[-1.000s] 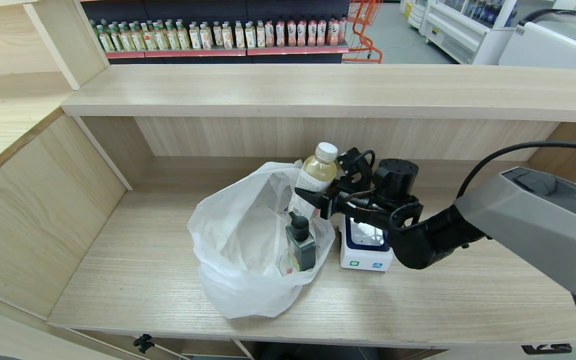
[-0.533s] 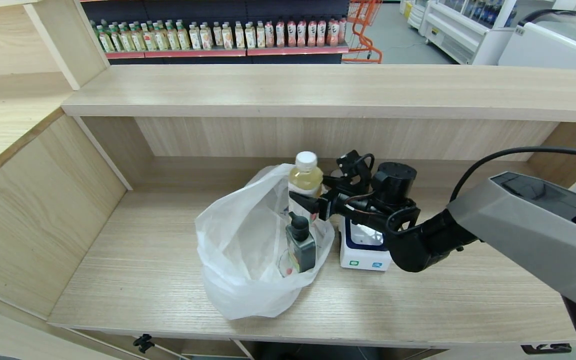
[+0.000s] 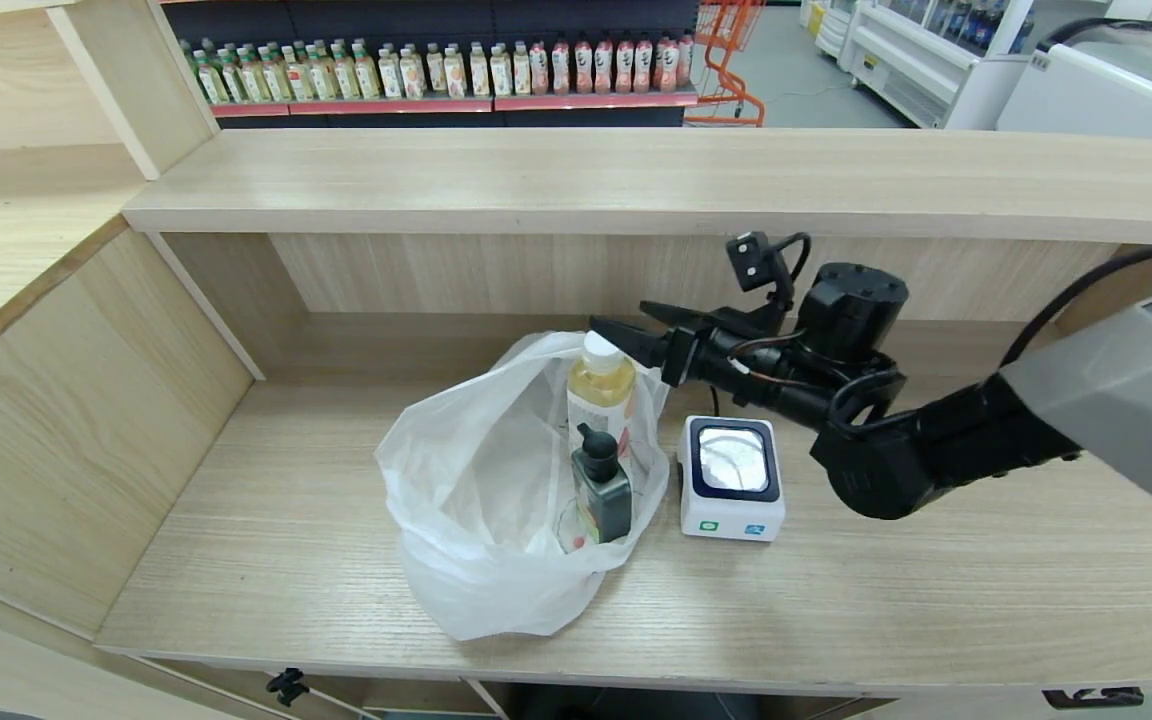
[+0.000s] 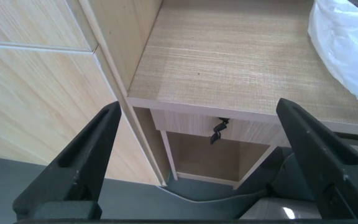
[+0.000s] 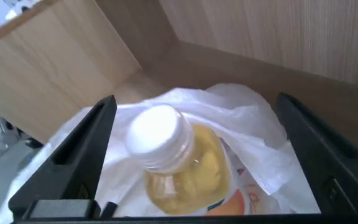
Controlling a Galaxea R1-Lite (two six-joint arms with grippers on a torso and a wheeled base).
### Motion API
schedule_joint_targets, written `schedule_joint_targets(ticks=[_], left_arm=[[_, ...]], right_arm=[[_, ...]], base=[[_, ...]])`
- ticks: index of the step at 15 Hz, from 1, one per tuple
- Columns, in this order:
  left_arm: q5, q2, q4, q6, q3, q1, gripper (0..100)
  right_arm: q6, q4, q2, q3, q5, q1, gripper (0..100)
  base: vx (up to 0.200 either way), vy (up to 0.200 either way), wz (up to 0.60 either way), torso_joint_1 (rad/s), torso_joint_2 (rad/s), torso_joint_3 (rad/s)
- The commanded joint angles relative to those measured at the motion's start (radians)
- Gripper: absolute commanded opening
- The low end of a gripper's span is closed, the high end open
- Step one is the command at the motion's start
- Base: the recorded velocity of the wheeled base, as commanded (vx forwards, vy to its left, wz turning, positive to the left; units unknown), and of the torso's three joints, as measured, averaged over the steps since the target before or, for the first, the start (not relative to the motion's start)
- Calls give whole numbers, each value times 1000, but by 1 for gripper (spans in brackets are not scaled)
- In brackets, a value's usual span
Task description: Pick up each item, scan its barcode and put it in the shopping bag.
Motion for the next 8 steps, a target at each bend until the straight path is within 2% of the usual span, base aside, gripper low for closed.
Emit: schedule_joint_targets(ticks=[1,3,6,8], left_arm=[[0,0,0,0,0,0,100],[0,0,0,0,0,0,100],[0,0,0,0,0,0,100],[0,0,0,0,0,0,100]], right_arm=[[38,6,-177,132,8,-16,100],[35,26,-347,319,44,-39,100],[-8,63,-710,643,106,-133,100],[-79,232,-899,738,103,-216,100]], base=[[0,0,0,0,0,0],[0,0,0,0,0,0],[0,0,0,0,0,0],[0,0,0,0,0,0]])
